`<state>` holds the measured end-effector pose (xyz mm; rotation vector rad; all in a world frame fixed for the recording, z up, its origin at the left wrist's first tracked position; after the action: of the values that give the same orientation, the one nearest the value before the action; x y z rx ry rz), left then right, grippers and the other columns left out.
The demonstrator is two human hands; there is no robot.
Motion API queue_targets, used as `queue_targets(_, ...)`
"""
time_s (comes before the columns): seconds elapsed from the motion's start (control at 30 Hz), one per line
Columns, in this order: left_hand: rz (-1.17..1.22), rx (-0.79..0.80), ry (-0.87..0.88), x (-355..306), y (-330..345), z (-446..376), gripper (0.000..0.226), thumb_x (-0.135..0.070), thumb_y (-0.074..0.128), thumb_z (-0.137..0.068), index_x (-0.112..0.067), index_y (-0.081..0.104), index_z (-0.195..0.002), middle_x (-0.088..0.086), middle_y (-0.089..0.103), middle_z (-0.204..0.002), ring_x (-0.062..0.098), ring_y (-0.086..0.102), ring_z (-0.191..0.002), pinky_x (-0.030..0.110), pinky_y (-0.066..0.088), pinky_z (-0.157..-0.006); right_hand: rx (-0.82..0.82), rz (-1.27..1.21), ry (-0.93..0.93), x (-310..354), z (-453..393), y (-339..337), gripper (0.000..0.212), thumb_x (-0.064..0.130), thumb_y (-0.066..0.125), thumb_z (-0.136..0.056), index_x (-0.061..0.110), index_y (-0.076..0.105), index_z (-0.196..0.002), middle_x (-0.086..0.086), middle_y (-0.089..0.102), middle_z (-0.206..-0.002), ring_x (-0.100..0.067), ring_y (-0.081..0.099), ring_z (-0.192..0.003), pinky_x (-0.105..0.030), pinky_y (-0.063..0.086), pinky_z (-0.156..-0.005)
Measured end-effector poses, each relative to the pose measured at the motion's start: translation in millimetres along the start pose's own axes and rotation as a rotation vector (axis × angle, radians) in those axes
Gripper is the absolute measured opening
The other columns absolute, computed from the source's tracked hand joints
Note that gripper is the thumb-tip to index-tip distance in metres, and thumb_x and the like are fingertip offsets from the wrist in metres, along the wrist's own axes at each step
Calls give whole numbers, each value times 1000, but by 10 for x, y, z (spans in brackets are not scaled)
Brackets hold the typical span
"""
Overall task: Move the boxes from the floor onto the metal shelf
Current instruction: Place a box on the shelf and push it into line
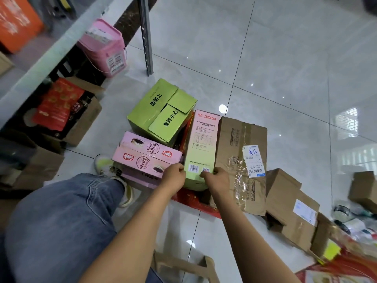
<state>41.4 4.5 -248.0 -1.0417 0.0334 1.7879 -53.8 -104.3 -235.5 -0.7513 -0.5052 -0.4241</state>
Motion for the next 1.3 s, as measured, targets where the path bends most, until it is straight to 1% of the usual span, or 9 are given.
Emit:
queue_targets(0.13, 213, -73, 50, -62, -96, 70, 16, -9, 47, -91, -15, 61, -85, 4, 65, -93, 23, 58, -87, 29, 43, -69, -2, -247, -5, 107, 169, -54, 46, 13, 70, -75, 16, 49, -115, 1, 64, -98, -19, 64, -91, -40, 56, -82)
queue_targets(0.33, 530, -104, 167, -410, -248, 336, 6, -20, 53, -96, -14, 56, -95, -1, 63, -92, 11, 57, -83, 22, 44, -69, -34, -442, -223, 212, 423, -184, 60, 40, 79, -72, 29, 51, -124, 6, 66, -115, -14, 66, -102, -40, 56, -89)
queue_targets(0.47, 722, -73, 243, -554, -310, 539, 3, -15, 55, -96, -16, 56, -98, -3, 66, -93, 6, 64, -80, 14, 50, -64, -7, -508, -372, 297, 610, -325, 53, 22, 81, -75, 30, 56, -122, 9, 69, -113, -11, 67, -102, -38, 58, -86)
queue_targets(0.53, 729, -70, 301, -636, -310, 674, 11, -7, 54, -95, -14, 55, -103, -5, 65, -95, -1, 64, -80, 14, 51, -68, -8, -538, -424, 362, 715, -431, 54, 17, 81, -75, 28, 58, -123, 8, 70, -112, -12, 68, -101, -38, 58, -85)
queue_targets(0.73, 689, -121, 452, -965, -485, 1122, 22, -6, 55, -94, -10, 53, -115, -3, 64, -105, 13, 63, -99, 28, 53, -86, 5, -650, -587, 691, 1114, -819, 51, 3, 77, -78, 18, 60, -123, 7, 71, -107, -6, 69, -94, -17, 55, -71)
queue_targets(0.87, 639, -171, 632, -1371, -821, 1503, 16, -7, 56, -94, -15, 54, -108, 1, 63, -109, 15, 63, -97, 31, 53, -82, -27, -706, -731, 1006, 1476, -1063, 59, 8, 78, -78, 20, 56, -132, 3, 69, -117, -10, 67, -105, -34, 57, -88)
queue_targets(0.97, 610, -217, 751, -1629, -1099, 1848, 18, -7, 55, -95, -23, 55, -101, -1, 64, -108, 15, 62, -99, 29, 53, -81, -8, -773, -834, 1286, 1806, -1217, 61, 8, 77, -80, 21, 54, -135, 4, 68, -121, -9, 66, -106, -31, 57, -88)
queue_targets(1.1, 575, -328, 880, -1826, -1534, 2408, 19, -7, 55, -95, -22, 55, -105, -4, 66, -109, 10, 62, -103, 32, 53, -90, 66, -801, -995, 1669, 2314, -1346, 63, 10, 76, -81, 23, 51, -138, 9, 66, -124, -3, 65, -107, -23, 56, -84)
queue_targets(1.3, 517, -584, 992, -1819, -2231, 3328, 21, -7, 55, -95, -12, 53, -115, -5, 67, -109, 2, 62, -100, 23, 51, -86, 248, -854, -1195, 2129, 3248, -1265, 61, 9, 76, -82, 26, 52, -136, 8, 67, -122, -8, 66, -106, -34, 57, -86)
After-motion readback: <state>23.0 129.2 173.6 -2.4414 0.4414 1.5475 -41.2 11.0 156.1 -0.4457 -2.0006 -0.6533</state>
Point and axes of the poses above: each hand's wrist, its own z-axis away from the middle knuckle, its own y-axis out of the palm, x = y × z, the point moved 1 cm from there along -z, towards the middle knuckle
